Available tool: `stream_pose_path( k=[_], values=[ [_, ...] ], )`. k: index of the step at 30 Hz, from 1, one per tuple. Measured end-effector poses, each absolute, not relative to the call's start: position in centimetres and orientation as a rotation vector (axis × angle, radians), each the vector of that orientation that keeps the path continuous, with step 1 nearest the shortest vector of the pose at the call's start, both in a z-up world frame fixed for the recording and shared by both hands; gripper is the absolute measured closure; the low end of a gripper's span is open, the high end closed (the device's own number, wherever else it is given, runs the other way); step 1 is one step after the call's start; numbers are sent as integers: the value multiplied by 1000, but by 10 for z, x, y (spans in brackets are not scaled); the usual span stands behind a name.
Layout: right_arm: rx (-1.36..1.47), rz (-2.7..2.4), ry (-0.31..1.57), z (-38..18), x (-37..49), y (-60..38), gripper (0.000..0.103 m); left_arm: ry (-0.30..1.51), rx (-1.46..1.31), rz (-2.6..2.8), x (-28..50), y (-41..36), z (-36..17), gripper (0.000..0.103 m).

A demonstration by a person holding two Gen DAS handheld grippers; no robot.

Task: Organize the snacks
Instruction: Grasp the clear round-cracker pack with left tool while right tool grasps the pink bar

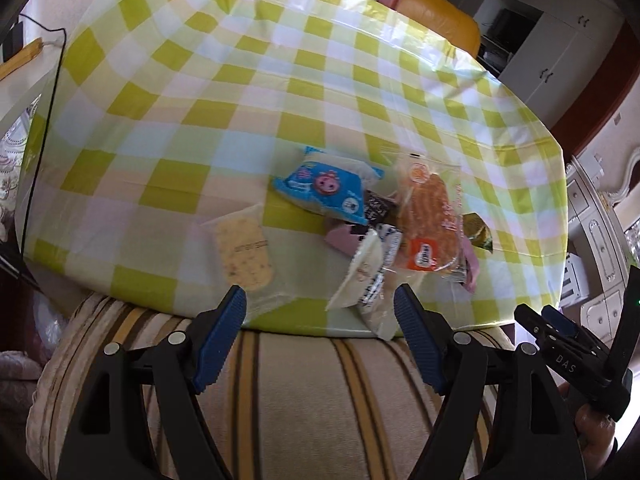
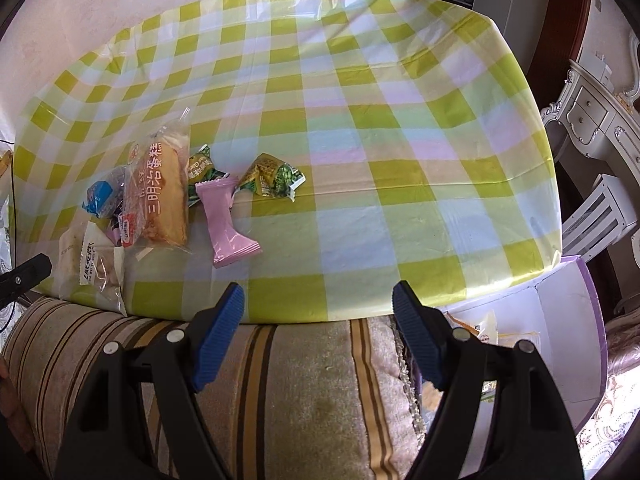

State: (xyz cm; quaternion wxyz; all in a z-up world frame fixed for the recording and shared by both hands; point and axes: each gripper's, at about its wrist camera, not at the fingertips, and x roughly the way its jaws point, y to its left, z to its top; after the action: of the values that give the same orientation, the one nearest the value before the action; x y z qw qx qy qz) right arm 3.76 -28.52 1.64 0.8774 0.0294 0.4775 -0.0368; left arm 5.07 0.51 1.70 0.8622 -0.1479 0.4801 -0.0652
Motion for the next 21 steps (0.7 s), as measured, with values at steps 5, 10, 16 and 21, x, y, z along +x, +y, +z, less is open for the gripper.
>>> stream_pose_path(
  k=[5,10,16,21],
  values=[
    [57,-47,1002,12,48,-275,27,1048,-373,-67,56,37,4,30],
    [56,-15,1002,7,60,-263,27,1072,-378,-29,67,47,-3,30],
    [52,12,1010,1,76,-252,27,1106,-349,-20,83,42,-12,30],
    [42,31,1014,-3,87,-245,28,1119,-299,-17,96,31,-17,31]
  ],
)
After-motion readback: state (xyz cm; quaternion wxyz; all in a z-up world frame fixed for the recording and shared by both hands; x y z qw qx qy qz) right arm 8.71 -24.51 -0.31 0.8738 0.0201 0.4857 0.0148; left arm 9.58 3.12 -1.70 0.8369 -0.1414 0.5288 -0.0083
